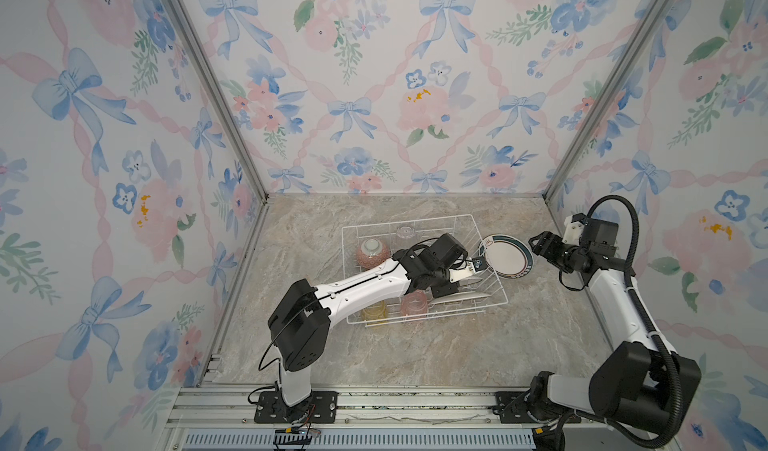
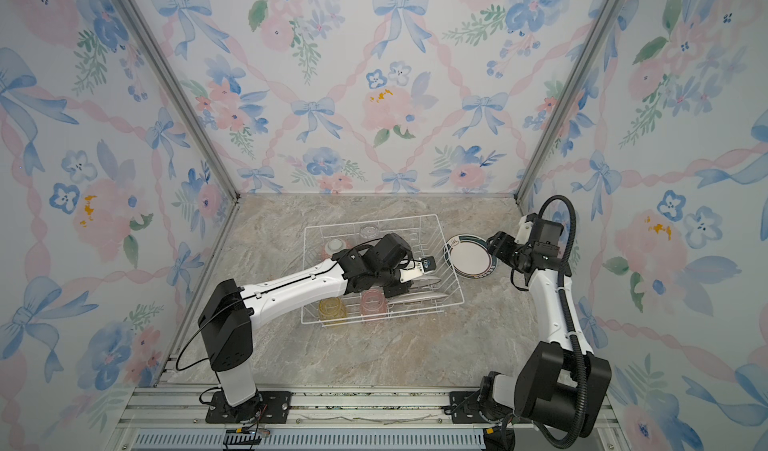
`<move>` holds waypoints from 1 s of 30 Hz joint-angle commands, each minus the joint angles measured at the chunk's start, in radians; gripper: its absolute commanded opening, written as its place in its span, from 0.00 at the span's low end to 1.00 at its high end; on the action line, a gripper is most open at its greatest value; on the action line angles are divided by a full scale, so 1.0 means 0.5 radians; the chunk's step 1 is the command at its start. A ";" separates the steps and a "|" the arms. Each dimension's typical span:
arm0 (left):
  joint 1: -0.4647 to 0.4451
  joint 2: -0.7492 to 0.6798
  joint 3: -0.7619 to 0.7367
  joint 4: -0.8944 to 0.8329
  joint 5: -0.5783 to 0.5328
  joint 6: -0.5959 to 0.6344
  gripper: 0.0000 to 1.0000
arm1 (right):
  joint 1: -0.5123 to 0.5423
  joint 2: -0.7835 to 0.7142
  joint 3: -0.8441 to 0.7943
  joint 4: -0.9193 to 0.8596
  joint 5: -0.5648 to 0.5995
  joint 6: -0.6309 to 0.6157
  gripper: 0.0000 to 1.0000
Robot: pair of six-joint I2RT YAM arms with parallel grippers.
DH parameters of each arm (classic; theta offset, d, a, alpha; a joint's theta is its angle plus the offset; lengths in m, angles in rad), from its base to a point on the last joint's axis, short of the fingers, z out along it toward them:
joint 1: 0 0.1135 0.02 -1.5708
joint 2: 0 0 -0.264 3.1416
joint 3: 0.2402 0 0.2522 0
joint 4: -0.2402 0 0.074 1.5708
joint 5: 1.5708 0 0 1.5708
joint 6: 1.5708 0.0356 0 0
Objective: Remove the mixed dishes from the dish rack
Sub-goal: 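Grasp the green-rimmed white plate in the rack with the left gripper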
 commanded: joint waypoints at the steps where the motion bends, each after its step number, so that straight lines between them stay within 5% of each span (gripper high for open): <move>1: -0.009 0.076 0.081 -0.087 -0.073 0.078 0.24 | -0.004 -0.030 -0.026 -0.013 -0.037 0.011 0.75; 22: -0.008 0.331 0.359 -0.077 -0.609 0.114 0.05 | -0.012 -0.025 -0.053 0.045 -0.065 0.030 0.75; 30: 0.012 0.332 0.438 -0.038 -0.627 0.070 0.00 | -0.004 -0.036 -0.065 0.048 -0.066 0.029 0.75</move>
